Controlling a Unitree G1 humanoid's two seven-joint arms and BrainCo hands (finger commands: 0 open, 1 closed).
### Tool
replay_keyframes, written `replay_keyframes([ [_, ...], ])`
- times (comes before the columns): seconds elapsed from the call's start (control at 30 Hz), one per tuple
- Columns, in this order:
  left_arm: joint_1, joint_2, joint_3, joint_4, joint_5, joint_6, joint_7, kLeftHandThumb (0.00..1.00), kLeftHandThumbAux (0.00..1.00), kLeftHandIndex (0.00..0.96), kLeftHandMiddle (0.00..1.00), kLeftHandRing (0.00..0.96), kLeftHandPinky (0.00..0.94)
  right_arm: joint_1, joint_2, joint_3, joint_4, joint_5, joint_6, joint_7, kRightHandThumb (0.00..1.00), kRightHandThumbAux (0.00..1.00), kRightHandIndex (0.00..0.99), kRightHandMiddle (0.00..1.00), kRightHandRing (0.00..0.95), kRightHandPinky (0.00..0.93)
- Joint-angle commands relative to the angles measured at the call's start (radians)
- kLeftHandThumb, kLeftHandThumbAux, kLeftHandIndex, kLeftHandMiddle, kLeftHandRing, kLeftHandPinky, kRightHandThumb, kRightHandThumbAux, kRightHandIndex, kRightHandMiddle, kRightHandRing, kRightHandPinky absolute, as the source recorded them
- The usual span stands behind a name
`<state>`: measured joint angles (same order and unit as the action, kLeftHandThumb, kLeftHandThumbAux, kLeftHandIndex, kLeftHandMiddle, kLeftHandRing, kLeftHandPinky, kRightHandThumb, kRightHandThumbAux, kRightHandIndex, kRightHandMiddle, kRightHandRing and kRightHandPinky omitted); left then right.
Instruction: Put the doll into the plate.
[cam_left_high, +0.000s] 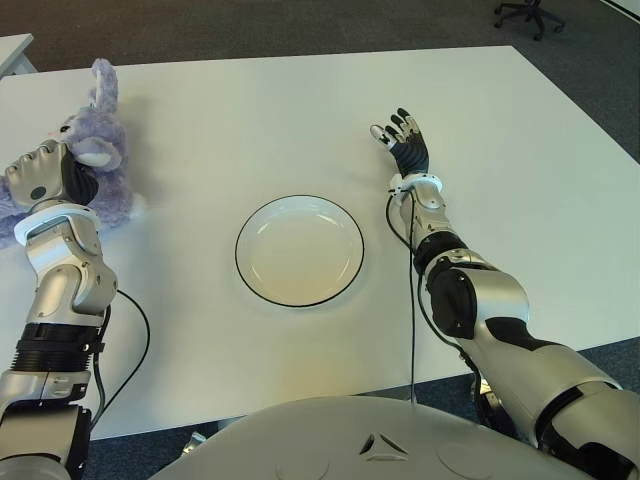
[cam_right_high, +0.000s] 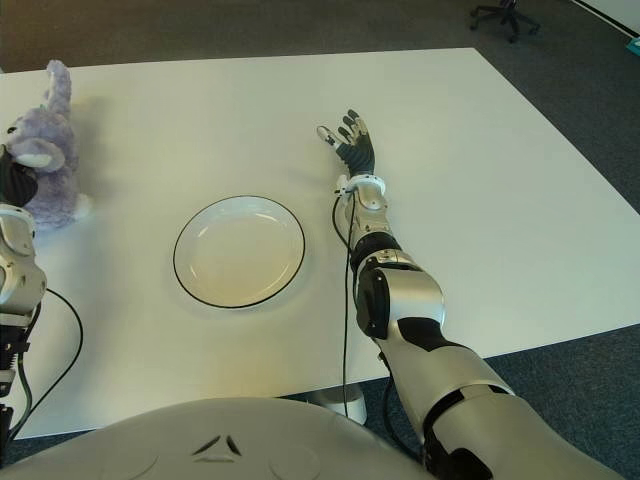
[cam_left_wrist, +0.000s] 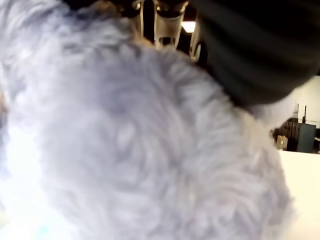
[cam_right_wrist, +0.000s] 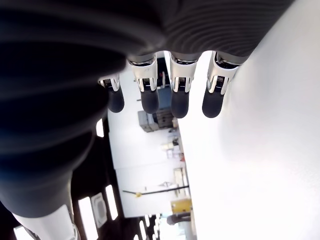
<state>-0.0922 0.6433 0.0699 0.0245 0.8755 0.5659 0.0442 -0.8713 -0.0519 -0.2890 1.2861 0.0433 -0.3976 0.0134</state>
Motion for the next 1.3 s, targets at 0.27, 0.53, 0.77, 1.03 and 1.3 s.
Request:
replay_keyframes([
  [0.27, 0.008, -0.058, 0.012, 0.041, -0.056, -0.008, 0.094, 0.725, 0.694, 0.435, 0.731, 0.769, 0.83, 0.047, 0.015, -0.006, 0.048, 0.007, 0.074, -0.01, 0.156, 0.794, 0.07, 0.091, 0.092, 0.127],
  [0.53, 0.002, -0.071, 0.016, 0.034, -0.065, -0.004, 0.118, 0.724, 0.694, 0.432, 0.759, 0.794, 0.856, 0.044, 0.018, -0.01, 0.048, 0.011, 0.075, -0.013, 0.177, 0.813, 0.076, 0.087, 0.092, 0.133],
  [0.77, 0.003, -0.079, 0.017, 0.028, -0.075, -0.027, 0.145, 0.728, 0.693, 0.444, 0.77, 0.79, 0.819, 0.043, 0.02, -0.013, 0.048, 0.012, 0.073, -0.011, 0.185, 0.813, 0.074, 0.086, 0.093, 0.131],
  [1.03, 0.014, -0.054, 0.011, 0.059, -0.074, -0.098, 0.194, 0.717, 0.692, 0.441, 0.751, 0.763, 0.722, 0.041, 0.02, -0.015, 0.048, 0.012, 0.075, -0.012, 0.195, 0.807, 0.077, 0.093, 0.1, 0.139],
  [1.3, 0.019, -0.032, -0.019, 0.067, -0.017, -0.097, 0.216, 0.696, 0.691, 0.425, 0.684, 0.674, 0.635, 0.038, 0.019, -0.011, 0.048, 0.007, 0.077, -0.017, 0.227, 0.798, 0.08, 0.095, 0.102, 0.145],
])
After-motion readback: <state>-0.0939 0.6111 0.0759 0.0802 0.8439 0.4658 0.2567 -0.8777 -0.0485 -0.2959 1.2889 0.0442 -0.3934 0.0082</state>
